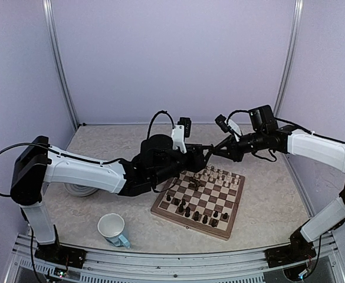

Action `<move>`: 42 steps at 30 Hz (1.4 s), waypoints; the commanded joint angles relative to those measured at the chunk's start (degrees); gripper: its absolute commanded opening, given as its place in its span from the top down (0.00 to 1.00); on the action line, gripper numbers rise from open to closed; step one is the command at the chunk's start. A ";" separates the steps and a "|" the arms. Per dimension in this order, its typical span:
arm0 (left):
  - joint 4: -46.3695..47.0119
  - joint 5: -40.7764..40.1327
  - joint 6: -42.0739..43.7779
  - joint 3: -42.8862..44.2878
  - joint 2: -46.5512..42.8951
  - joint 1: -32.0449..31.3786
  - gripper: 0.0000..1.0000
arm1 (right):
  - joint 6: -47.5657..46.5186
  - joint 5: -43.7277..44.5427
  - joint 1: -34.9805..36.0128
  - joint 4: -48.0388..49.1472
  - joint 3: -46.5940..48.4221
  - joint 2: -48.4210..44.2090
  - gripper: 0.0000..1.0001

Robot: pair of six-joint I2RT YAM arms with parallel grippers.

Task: Set up the chess pieces on the board
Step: Pick up the rook from the chess pile.

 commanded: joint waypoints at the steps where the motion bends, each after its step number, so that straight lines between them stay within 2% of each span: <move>1: 1.01 -2.69 -2.83 2.61 2.10 -0.91 0.50 | 1.64 0.57 -0.62 1.19 1.60 0.37 1.00; 10: 0.38 -2.60 -4.77 4.23 4.66 -0.75 0.59 | 2.55 0.00 -0.62 1.83 1.59 0.48 1.00; 16: -0.17 -3.60 -6.22 4.50 5.65 -0.36 0.59 | 2.74 -0.24 -0.60 1.89 1.60 0.30 1.00; 19: -0.23 -4.07 -6.65 4.46 5.85 -0.27 0.54 | 2.75 -0.38 -0.62 2.02 1.35 0.21 1.00; 22: -0.41 -3.94 -7.17 4.69 6.18 0.07 0.54 | 2.83 -0.63 -0.62 2.16 1.33 0.30 1.00; 28: -0.48 -1.17 -8.98 5.12 7.21 1.09 0.63 | 3.01 -1.01 -0.58 2.20 1.37 0.39 1.00; 38: -0.30 0.88 -9.67 5.38 8.30 1.38 0.67 | 3.01 -1.09 -0.63 2.55 1.22 0.73 1.00; 42: -0.10 1.76 -9.95 5.39 8.47 1.71 0.73 | 3.01 -1.18 -0.62 2.69 1.10 1.05 1.00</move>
